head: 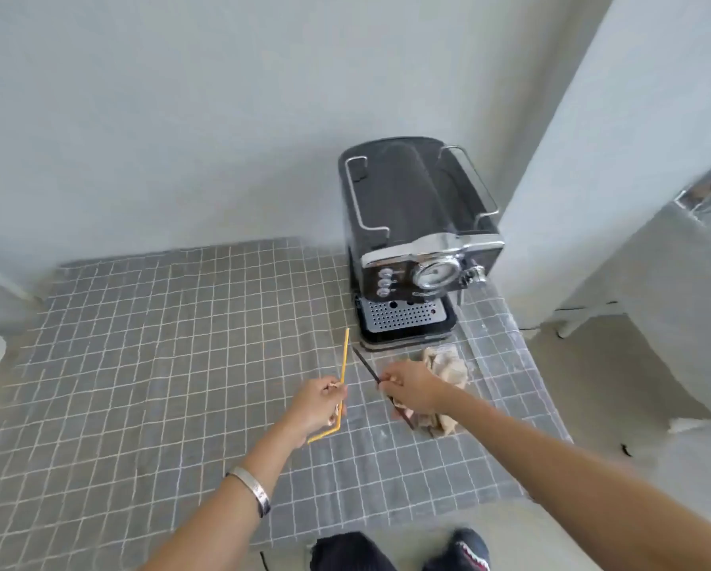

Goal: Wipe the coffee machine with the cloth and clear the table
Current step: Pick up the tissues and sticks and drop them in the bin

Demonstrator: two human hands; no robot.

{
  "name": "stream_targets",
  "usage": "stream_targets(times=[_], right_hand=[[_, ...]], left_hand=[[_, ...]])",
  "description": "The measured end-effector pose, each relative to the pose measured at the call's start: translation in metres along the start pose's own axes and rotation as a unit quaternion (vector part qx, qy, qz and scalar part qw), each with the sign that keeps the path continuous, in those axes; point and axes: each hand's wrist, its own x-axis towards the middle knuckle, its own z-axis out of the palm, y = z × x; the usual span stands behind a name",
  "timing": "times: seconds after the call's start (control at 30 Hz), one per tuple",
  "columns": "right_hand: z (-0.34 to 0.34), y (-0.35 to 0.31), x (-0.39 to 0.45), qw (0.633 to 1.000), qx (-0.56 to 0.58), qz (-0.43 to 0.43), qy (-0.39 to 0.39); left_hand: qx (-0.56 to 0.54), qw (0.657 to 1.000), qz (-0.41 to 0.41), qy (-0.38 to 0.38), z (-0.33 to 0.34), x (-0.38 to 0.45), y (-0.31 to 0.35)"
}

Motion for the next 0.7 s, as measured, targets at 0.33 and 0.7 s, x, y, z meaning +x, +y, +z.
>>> stream_targets(times=[0.33, 0.7], right_hand=[[-0.089, 0.212, -0.148, 0.933, 0.258, 0.140, 0.207], [-0.082, 0.389, -0.156, 0.738, 0.538, 0.341, 0.224]], left_hand=[[0.106, 0.988, 0.044, -0.107, 0.250, 0.001, 0.129], [0.109, 0.952, -0.215, -0.189, 0.450, 0.063, 0.158]])
